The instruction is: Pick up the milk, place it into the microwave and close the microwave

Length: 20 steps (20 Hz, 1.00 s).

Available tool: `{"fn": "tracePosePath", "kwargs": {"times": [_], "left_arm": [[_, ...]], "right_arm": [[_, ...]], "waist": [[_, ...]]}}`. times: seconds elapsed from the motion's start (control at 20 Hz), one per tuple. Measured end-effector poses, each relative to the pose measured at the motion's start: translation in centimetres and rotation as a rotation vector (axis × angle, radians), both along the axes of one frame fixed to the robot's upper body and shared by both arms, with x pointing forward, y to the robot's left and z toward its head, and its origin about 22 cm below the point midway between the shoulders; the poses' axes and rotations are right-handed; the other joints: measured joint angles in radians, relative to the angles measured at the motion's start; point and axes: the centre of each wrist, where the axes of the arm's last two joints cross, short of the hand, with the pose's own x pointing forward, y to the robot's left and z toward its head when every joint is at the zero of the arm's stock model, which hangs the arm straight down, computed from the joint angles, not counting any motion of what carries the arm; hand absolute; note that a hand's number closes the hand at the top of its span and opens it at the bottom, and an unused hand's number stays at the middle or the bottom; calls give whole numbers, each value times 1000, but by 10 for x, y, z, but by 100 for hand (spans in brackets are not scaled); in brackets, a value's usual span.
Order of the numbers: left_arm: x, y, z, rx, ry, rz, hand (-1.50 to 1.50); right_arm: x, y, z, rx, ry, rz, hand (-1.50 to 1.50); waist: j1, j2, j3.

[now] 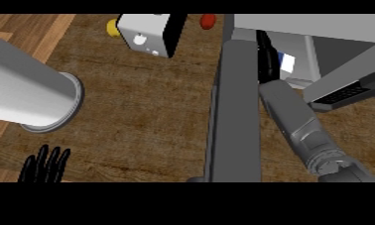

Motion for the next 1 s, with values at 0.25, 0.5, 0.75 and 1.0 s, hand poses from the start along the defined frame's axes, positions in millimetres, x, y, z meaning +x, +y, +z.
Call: {"fn": "tracePosePath", "kwargs": {"times": [0.25, 0.5, 0.75, 1.0], "left_arm": [[-8, 3, -1, 1, 6, 6, -150], [-10, 2, 0, 2, 10, 14, -150], [-14, 0, 3, 5, 20, 22, -150], [-20, -6, 7, 0, 44, 23, -150]], "right_arm": [[-11, -6, -16, 155, 7, 66, -150], [-29, -13, -40, 272, 21, 119, -150], [-50, -18, -63, 343, 26, 139, -150], [-68, -22, -82, 393, 15, 174, -150]], "waist": [[-23, -10, -1], [-48, -21, -2], [-70, -31, -4], [-92, -41, -5]]}}
